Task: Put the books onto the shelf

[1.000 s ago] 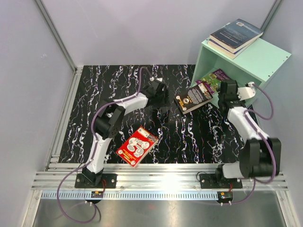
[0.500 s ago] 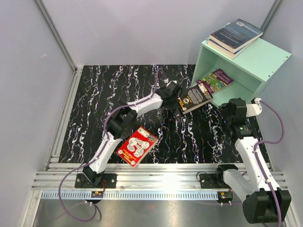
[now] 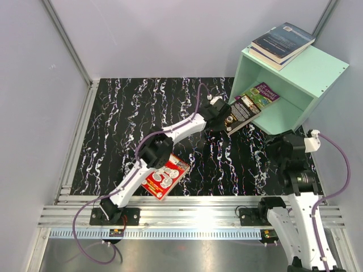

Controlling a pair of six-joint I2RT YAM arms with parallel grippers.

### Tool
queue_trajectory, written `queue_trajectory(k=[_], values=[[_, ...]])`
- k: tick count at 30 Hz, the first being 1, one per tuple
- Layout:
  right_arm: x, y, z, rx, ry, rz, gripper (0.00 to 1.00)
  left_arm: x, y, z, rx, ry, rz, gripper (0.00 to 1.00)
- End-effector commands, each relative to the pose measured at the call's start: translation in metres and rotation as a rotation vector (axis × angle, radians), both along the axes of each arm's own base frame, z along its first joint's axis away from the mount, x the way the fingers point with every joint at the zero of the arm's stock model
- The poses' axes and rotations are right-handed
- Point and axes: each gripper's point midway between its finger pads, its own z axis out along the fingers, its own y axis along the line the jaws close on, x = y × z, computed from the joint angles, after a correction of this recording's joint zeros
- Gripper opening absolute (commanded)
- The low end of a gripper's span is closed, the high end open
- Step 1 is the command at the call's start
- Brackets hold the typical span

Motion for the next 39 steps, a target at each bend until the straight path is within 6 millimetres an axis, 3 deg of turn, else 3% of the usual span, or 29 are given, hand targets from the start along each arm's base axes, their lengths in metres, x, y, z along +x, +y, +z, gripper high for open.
queue_trajectory(k=[1,8,11,12,13,15,17,19,20,21,22,24,25,28,29,30,31,32,33,34,35,36,37,38,39], values=[[-0.02,0.006,0.005,-0.014,0.015,0.054,0.57,0.018,-0.005,-0.006,-0.045,-0.014,0.064,0.04],[-0.033,0.012,0.001,-0.006,0.017,0.097,0.57,0.051,-0.035,0.052,-0.258,-0.158,0.097,0.05],[-0.036,0.012,0.002,-0.022,0.021,0.105,0.57,0.058,-0.058,0.069,-0.399,-0.183,0.09,0.05],[-0.037,0.012,0.002,-0.028,0.024,0.11,0.57,0.06,-0.063,0.064,-0.424,-0.18,0.089,0.04],[-0.039,0.012,0.002,-0.03,0.026,0.115,0.57,0.063,-0.074,0.077,-0.498,-0.194,0.091,0.04],[-0.041,0.012,0.002,-0.035,0.025,0.118,0.57,0.069,-0.081,0.076,-0.559,-0.201,0.104,0.06],[-0.045,0.011,0.001,-0.04,0.019,0.12,0.57,0.076,-0.09,0.096,-0.645,-0.255,0.127,0.08],[-0.047,0.013,0.0,-0.04,0.015,0.129,0.57,0.085,-0.091,0.11,-0.704,-0.299,0.166,0.18],[-0.048,0.013,-0.001,-0.04,0.014,0.132,0.57,0.09,-0.094,0.131,-0.76,-0.345,0.173,0.2],[-0.047,0.015,0.0,-0.038,0.007,0.141,0.57,0.094,-0.093,0.14,-0.783,-0.37,0.183,0.23],[-0.047,0.016,0.0,-0.036,0.006,0.147,0.58,0.099,-0.093,0.141,-0.796,-0.393,0.202,0.33],[-0.045,0.016,-0.002,-0.036,0.006,0.146,0.58,0.107,-0.091,0.163,-0.863,-0.442,0.248,0.55],[-0.043,0.015,-0.006,-0.035,0.013,0.142,0.58,0.11,-0.089,0.169,-0.883,-0.457,0.261,0.7],[-0.036,0.017,-0.014,-0.026,0.033,0.143,0.58,0.113,-0.085,0.175,-0.885,-0.471,0.25,0.87],[-0.034,0.017,-0.015,-0.02,0.034,0.143,0.58,0.11,-0.083,0.197,-0.916,-0.49,0.225,0.96],[-0.032,0.018,-0.016,-0.014,0.035,0.143,0.58,0.106,-0.083,0.199,-0.91,-0.484,0.2,0.98],[-0.027,0.019,-0.017,-0.011,0.032,0.145,0.58,0.1,-0.081,0.183,-0.87,-0.45,0.151,0.99],[-0.024,0.019,-0.017,-0.01,0.028,0.144,0.59,0.092,-0.073,0.214,-0.896,-0.468,0.119,0.99],[-0.02,0.019,-0.017,-0.01,0.021,0.143,0.58,0.08,-0.069,0.224,-0.897,-0.452,0.073,0.99],[-0.01,0.02,-0.016,-0.013,0.012,0.144,0.58,0.07,-0.051,0.167,-0.792,-0.37,0.081,0.99],[-0.005,0.02,-0.017,-0.015,0.019,0.149,0.55,0.055,-0.033,0.23,-0.852,-0.441,0.054,0.98],[-0.001,0.021,-0.017,-0.018,0.022,0.155,0.54,0.045,-0.019,0.231,-0.827,-0.445,0.049,0.98],[0.008,0.027,-0.017,-0.01,0.036,0.184,0.53,0.037,0.0,0.214,-0.747,-0.445,0.042,0.97],[0.013,0.031,-0.016,-0.006,0.039,0.212,0.52,0.017,0.024,0.177,-0.641,-0.386,0.042,0.97],[0.017,0.038,-0.017,-0.004,0.04,0.254,0.59,0.001,0.048,0.203,-0.617,-0.415,0.035,0.97]])
